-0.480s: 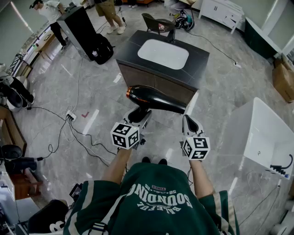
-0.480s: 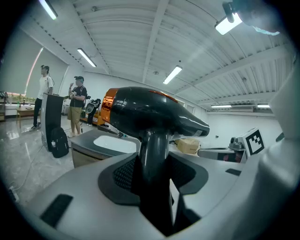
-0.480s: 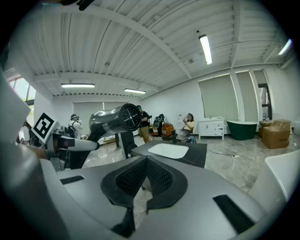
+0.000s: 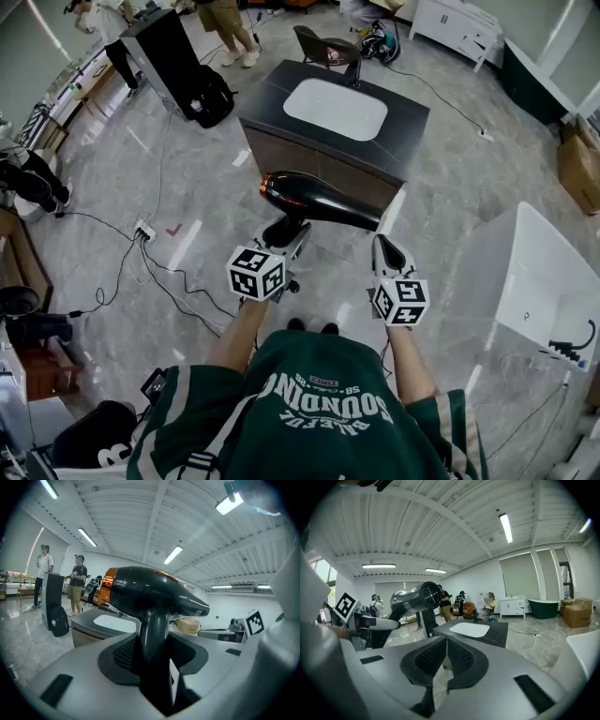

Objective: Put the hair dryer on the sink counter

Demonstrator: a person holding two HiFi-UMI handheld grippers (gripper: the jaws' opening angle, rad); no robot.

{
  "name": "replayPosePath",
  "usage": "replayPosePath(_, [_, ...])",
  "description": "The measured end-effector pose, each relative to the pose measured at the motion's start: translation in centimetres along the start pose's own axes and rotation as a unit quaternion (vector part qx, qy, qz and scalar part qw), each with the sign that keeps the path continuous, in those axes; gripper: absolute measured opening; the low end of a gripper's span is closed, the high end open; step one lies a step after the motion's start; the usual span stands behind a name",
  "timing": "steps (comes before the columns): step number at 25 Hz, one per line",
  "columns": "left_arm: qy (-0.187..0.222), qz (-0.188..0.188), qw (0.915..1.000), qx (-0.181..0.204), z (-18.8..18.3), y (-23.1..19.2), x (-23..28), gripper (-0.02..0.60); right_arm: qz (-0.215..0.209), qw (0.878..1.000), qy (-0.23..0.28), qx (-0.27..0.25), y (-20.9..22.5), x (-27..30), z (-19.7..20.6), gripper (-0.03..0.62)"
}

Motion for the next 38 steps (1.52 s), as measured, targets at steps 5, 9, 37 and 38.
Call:
replayPosePath(5, [-0.002, -0.005, 1.0000, 0.002, -0.2, 0.1, 0.4, 0.190, -0.005, 1.000, -0.002, -0.001, 0.4, 0.2, -0.2, 0.044])
replayPosePath(9, [-0.003, -0.012, 0.9999, 0.002, -0.2, 0.2, 0.6, 0.190, -0.010, 1.000, -0.003, -0.002, 0.8, 0.1, -0.1, 0.044])
replayPosePath(37, [0.013, -0.008, 0.9998, 0.009, -2.4, -3.1, 5.8, 0.190, -0.001, 1.000, 0.005, 0.003, 3.8, 4.8, -1.0, 0.044])
replayPosePath(38, [0.011, -0.006, 0.9999, 0.011, -2.7, -3.9, 6.2, 0.190, 0.000, 1.000, 0.004, 0.003, 3.5, 5.7, -1.2, 0.044])
Point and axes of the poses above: the fingertips, and each gripper's own axes: x forward along the fingers, y to its right, z out of its underside, the point moved 4 cm from there along -x, backward along the fingers
